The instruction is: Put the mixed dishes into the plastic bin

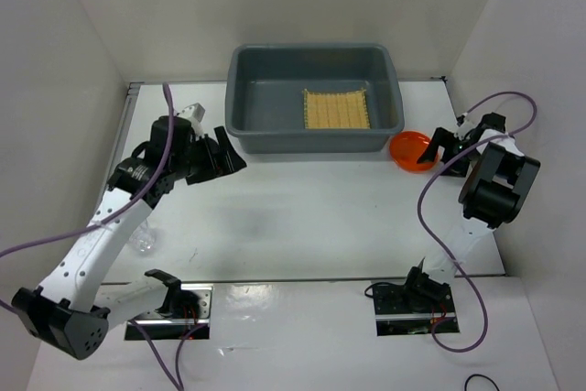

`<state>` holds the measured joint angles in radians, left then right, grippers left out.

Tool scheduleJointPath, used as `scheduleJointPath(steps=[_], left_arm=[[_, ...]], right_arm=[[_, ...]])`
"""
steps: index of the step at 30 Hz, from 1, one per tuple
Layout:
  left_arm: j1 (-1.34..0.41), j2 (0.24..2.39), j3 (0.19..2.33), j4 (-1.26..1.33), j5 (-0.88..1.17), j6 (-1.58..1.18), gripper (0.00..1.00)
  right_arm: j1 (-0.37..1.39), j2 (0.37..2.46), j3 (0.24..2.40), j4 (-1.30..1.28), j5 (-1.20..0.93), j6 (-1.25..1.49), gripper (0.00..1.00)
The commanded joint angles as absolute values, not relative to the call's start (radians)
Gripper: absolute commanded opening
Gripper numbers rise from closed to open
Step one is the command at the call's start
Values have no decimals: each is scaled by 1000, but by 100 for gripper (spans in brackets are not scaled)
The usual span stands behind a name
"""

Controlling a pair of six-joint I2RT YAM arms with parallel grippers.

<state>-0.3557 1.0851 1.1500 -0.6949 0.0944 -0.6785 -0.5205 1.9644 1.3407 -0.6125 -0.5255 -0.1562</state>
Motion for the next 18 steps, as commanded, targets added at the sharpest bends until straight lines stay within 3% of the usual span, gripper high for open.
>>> scheduleJointPath(steps=[1,6,9,10,12,13,14,16,18], left_arm=[[-350,1031,1126,-670,120,-704,100],[-350,1005,1103,-692,138,-715,100],[-350,1005,1114,-703,138,-715,100],[-350,1005,1123,-712,138,-715,100],[-341,1028,1123,-712,138,-704,100],[-341,1038,1123,-712,150,-704,100],[-341,1039,1123,-701,162,-704,100],[-341,1039,1114,-687,173,-715,100],[-341,1039,1085,-672,173,-724,100]], right_arm=[[-528,2014,1384,-555,-563,-115,98],[-528,2098,1426,-517,-612,-32,98],[-528,2158,1439,-502,-678,-8,74],[-528,2189,1450,-491,-690,1,57],[-528,2198,1459,-491,-690,2,38],[-528,2209,1459,-491,-690,2,16],[-537,2218,1469,-500,-699,2,8],[-560,2230,1502,-532,-699,-21,0],[-590,2211,1502,-555,-699,-21,0]])
